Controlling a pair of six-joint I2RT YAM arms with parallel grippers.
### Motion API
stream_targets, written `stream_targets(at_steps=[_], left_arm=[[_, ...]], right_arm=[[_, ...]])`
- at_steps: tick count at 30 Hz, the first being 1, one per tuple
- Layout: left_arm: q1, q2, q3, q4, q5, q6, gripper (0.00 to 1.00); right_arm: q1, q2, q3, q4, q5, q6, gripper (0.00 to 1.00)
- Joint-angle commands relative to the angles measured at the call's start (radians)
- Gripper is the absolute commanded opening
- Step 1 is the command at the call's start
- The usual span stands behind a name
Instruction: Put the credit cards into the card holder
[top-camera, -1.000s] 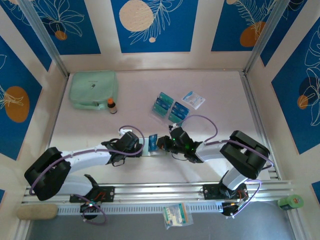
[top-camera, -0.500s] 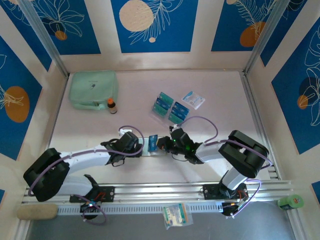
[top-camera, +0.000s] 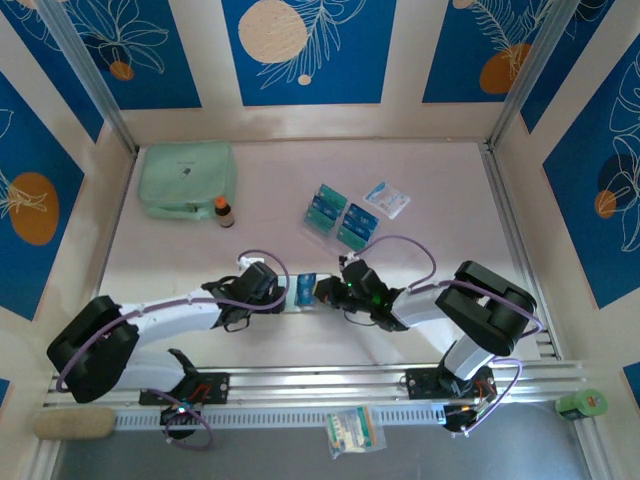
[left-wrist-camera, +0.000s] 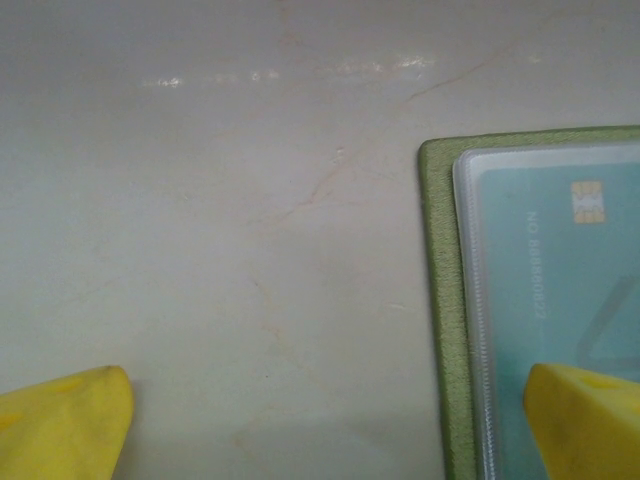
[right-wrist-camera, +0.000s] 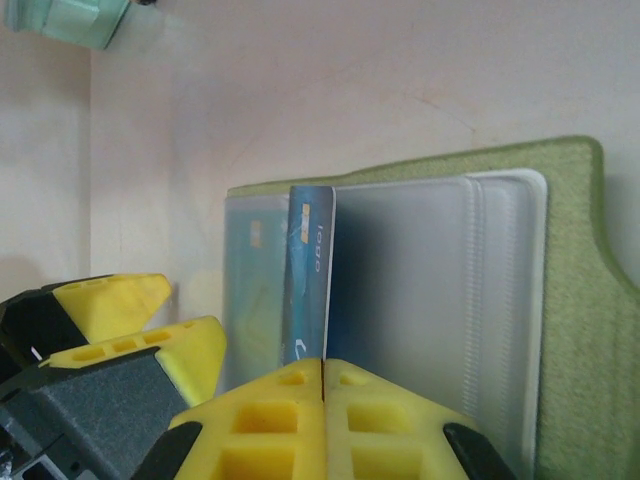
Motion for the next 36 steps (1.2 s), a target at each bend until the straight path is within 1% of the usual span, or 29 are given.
stream_targets(at_steps=[1,28,36], left_arm=[[0.009,0.011,-0.009,-0.003,-0.002,0.01,1.0],[0.008,0.022,-0.023,0.009,-0.005,0.004,1.0],[0.008,0.018,-0.024,0.008,-0.006,0.004,1.0]], right_arm=[[0.015,0.009,-0.019,0.002,0.017,0.004,0.0],[0.034,0.003,-0.025,-0.027,0.034,0.025,0.0],[0.039,-0.028,0.017,-0.143,0.029,0.013,0.0]])
